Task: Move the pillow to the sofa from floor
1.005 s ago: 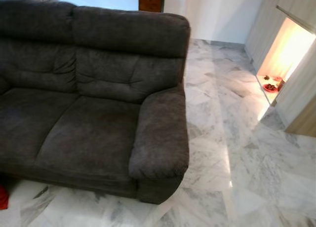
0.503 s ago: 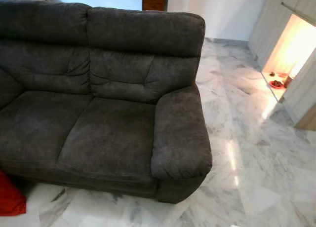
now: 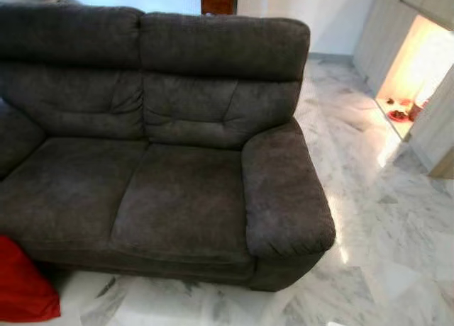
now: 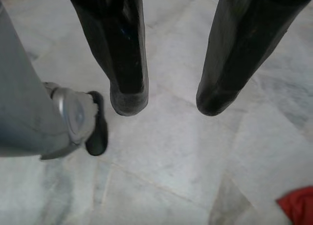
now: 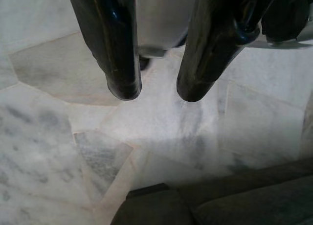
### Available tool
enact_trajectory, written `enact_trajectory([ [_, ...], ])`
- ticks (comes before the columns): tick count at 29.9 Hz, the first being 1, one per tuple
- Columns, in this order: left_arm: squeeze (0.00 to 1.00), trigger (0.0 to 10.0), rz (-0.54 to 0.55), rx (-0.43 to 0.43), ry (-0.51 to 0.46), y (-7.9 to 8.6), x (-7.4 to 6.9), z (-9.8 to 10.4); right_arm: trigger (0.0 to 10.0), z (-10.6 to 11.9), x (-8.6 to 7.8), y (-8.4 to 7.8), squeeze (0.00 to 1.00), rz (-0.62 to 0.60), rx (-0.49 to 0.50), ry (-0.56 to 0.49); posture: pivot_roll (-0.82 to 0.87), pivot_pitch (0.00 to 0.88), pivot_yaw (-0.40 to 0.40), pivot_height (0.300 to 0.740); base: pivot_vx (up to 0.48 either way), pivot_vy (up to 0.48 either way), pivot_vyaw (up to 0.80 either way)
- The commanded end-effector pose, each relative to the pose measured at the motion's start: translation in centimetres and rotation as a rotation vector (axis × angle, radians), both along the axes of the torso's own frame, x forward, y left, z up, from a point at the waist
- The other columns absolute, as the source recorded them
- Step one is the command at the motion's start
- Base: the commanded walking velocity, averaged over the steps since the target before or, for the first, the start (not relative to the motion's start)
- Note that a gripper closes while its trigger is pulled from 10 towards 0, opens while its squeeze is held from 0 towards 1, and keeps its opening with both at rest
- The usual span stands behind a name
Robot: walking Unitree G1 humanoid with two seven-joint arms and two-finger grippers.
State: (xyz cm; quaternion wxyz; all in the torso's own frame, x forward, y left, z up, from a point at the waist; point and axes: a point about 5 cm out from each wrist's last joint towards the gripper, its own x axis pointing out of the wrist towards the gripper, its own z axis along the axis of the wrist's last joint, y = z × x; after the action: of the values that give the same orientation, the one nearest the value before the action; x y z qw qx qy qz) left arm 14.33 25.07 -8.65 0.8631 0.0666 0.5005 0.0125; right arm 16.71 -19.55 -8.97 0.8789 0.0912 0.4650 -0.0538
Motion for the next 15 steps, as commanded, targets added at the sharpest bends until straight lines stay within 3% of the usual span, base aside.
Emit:
enact_trajectory([
  [1, 0.00, 10.0, -0.017, -0.005, 0.026, -0.38, -0.41, -0.28, 10.0, -0.19, -0.73, -0.76, 0.00, -0.010, -0.018, 0.019, 0.10, 0.055, -0.001, 0.740, 0.000, 0.371, 0.00],
  [7, 0.00, 10.0, -0.014, -0.005, 0.027, -0.34, -0.47, -0.30, 10.0, -0.13, -0.57, -0.64, 0.00, 0.007, -0.021, 0.012, 0.10, 0.057, -0.002, 0.740, 0.000, 0.366, 0.00],
  [12, 0.00, 10.0, -0.013, -0.003, 0.031, -0.26, -0.64, -0.34, 10.0, -0.14, -0.54, -0.47, 0.00, 0.031, -0.026, 0.012, 0.10, 0.058, -0.002, 0.740, 0.000, 0.365, 0.73],
  [15, 0.00, 10.0, -0.010, -0.001, 0.037, -0.08, -0.96, -0.39, 10.0, -0.16, -0.56, -0.42, 0.00, 0.004, -0.011, 0.010, 0.10, 0.059, -0.002, 0.740, 0.000, 0.366, 0.00],
])
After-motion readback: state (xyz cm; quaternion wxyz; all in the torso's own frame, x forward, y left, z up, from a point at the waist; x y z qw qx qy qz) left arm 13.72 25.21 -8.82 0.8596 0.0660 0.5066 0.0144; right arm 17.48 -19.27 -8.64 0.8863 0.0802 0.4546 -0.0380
